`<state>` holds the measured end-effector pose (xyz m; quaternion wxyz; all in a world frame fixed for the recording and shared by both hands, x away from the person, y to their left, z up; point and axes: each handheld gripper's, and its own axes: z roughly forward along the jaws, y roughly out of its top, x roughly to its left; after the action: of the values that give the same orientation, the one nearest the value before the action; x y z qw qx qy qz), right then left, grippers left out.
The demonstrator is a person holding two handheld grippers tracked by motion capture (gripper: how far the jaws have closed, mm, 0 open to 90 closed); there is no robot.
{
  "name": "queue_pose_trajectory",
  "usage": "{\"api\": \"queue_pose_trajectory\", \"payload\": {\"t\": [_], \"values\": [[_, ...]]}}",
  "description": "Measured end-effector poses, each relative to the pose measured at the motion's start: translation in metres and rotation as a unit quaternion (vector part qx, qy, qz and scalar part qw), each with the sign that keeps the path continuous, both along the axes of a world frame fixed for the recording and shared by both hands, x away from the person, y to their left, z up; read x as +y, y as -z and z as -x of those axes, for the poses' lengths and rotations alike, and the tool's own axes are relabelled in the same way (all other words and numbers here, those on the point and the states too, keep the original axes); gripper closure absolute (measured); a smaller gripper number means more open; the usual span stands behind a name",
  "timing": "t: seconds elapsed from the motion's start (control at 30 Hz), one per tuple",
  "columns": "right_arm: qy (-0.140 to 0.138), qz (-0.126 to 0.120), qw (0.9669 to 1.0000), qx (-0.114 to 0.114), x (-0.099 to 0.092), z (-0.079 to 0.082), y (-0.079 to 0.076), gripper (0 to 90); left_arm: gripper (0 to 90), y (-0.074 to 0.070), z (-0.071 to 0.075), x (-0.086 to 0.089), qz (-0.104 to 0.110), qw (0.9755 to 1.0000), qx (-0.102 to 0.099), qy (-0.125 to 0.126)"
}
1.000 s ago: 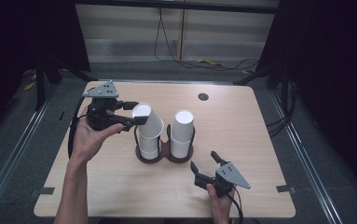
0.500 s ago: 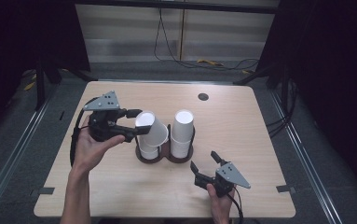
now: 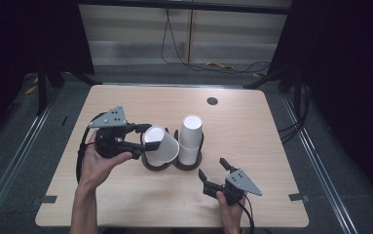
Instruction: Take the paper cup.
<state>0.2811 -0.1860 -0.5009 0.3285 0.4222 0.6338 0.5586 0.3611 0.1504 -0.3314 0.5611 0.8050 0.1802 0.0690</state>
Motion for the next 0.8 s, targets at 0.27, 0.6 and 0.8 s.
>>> {"api": "queue_pose_trajectory", "payload": {"t": [0.27,0.6,0.8], "values": [[-0.044,-0.007,0.9989,0.017,0.003,0.0,-0.004,12.9,36.5,0.021,0.007,-0.006,0.0,0.9999,0.013,0.008],[-0.124,-0.014,0.9921,0.013,0.013,0.007,-0.013,12.9,36.5,0.042,0.011,-0.009,-0.002,0.9994,0.02,0.029],[-0.176,-0.02,0.984,0.016,0.02,0.007,-0.019,13.0,36.5,0.061,0.01,-0.01,0.02,0.9974,0.04,0.057]]}}
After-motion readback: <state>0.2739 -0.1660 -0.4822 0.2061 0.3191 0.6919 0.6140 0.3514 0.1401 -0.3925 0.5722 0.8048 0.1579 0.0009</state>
